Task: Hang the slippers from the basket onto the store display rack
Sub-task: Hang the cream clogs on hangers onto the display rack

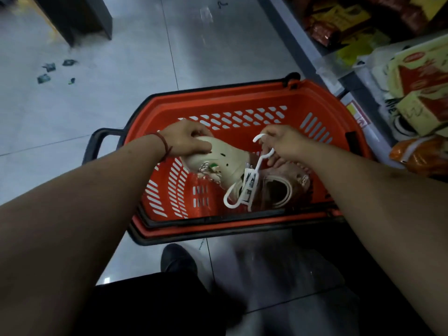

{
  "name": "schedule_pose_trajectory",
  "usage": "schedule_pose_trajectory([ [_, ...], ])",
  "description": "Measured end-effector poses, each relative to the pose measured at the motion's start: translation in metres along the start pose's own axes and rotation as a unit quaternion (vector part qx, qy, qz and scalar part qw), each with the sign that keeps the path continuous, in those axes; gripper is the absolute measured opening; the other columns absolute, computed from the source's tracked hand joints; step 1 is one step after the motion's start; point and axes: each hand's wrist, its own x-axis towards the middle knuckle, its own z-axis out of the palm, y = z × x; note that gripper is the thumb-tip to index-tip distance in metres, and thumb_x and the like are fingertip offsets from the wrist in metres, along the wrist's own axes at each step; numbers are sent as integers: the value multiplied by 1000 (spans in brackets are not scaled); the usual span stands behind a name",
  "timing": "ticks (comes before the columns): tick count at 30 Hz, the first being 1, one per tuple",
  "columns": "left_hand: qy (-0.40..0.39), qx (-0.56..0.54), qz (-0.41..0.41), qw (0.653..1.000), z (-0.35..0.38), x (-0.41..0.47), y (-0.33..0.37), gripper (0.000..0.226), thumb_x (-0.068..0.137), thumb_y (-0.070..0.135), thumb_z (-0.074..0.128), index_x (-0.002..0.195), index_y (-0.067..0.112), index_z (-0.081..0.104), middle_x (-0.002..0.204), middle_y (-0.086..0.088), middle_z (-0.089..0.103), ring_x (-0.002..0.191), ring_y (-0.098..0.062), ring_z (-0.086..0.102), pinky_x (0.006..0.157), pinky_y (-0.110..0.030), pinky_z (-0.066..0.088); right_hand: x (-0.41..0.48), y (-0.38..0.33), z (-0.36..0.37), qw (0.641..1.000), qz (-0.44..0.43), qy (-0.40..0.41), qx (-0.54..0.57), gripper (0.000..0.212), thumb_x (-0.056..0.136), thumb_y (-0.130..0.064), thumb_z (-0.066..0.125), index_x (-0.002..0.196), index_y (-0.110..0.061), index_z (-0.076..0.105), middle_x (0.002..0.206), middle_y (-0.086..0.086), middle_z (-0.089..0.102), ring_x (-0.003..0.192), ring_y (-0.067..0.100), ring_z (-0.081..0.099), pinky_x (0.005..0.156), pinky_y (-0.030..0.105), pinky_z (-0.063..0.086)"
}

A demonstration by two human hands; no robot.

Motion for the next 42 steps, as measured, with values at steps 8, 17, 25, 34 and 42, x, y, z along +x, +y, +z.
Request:
schedule_pose_trajectory([
  [8,4,-86,6,996,-57,-84,70,29,87,38,75,112,25,69,100,5,70,92,-16,70,73,-31,60,-57,-112,-11,970,-193,6,-150,19,105,-22,46,98,-15,62,73,8,59,49,21,62,47,30,51],
  [17,170,-211,-25,962,-59,-139,59,24,93,34,68,107,14,68,101,1,69,89,-12,66,70,-26,52,-105,-118,4,976,-206,54,40,18,100,-21,58,97,-9,70,82,8,67,71,20,65,64,39,60],
  [25,121,-338,-24,933,-53,-133,37,19,96,30,63,102,13,65,88,-4,68,84,-21,60,75,-33,49,-101,-127,1,972,-208,75,81,18,101,-21,56,98,-7,67,77,8,68,66,25,72,53,22,52],
  [34,167,-397,-55,901,-64,-112,20,19,102,30,53,99,13,61,52,8,54,40,-3,44,37,-15,38,-89,-151,2,978,-191,30,78,18,101,-25,58,93,-9,63,57,-1,41,41,7,37,41,23,36],
  [42,184,-330,-80,922,-69,-106,-3,30,96,38,62,109,10,62,76,-7,57,60,-16,45,55,-29,39,-71,-133,8,976,-201,48,-69,17,99,-28,60,95,-12,66,69,-5,56,59,10,51,59,27,41],
])
